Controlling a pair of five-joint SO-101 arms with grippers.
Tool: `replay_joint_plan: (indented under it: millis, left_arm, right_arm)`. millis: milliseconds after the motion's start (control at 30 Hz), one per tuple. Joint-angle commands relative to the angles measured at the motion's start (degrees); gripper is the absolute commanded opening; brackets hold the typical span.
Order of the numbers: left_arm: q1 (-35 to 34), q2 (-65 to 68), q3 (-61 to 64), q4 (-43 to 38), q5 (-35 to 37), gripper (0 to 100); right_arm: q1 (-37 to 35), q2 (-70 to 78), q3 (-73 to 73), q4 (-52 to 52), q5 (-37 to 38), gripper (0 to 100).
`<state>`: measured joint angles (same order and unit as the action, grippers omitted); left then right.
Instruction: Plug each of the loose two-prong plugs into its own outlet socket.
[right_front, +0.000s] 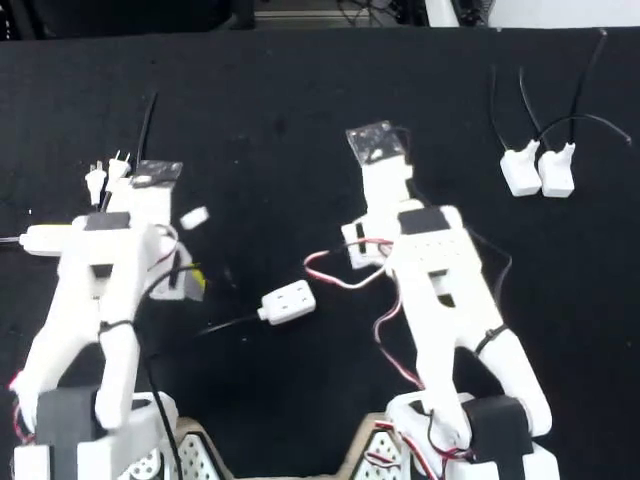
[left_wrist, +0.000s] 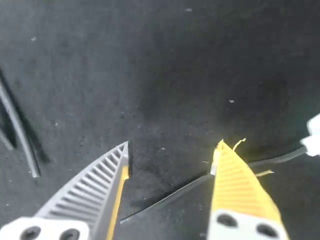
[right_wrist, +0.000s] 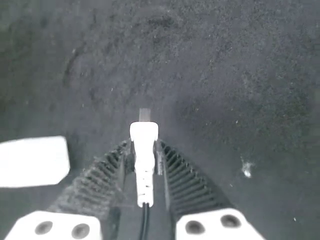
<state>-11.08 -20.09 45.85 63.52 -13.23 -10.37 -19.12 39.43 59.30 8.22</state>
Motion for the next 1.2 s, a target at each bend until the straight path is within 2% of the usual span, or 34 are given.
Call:
replay_joint_plan:
  millis: [0,167,333,467,633,767,900,1167]
  left_arm:
    - [-0.7,-7.0,5.3,-4.7,3.1,27]
    - [-1.0,-16.0,15.5,-13.3,7.0,27]
    - [-0.8,-23.3,22.3,-16.6,7.1,27]
    - [-1.2,-26.5,27.1,-19.7,7.2,27]
    - [-0.7,-26.8,29.1,-21.8,7.2,27]
    - [-0.6,-26.8,29.4,-21.4,7.2,27]
    - [4.5,-27.4,31.1,-21.3,6.8,27]
    - [13.1,-27.4,31.1,-18.5,5.7,27]
  right_arm:
    - [-5.5,-0.1,-5.0,6.9,4.7,1.0]
    - [-14.1,0.0,-3.9,13.8,11.1,1.0]
    - [-20.5,0.0,-2.2,15.4,11.8,1.0]
    - [-22.8,0.3,-0.2,15.2,12.0,1.0]
    - [-22.5,7.3,-1.9,13.9,11.9,1.0]
    - [-19.7,12.0,-7.3,14.8,12.1,1.0]
    - [-17.0,13.4,-13.4,17.3,12.3,1.0]
    - [-16.7,19.1,-19.9,17.6,12.3,1.0]
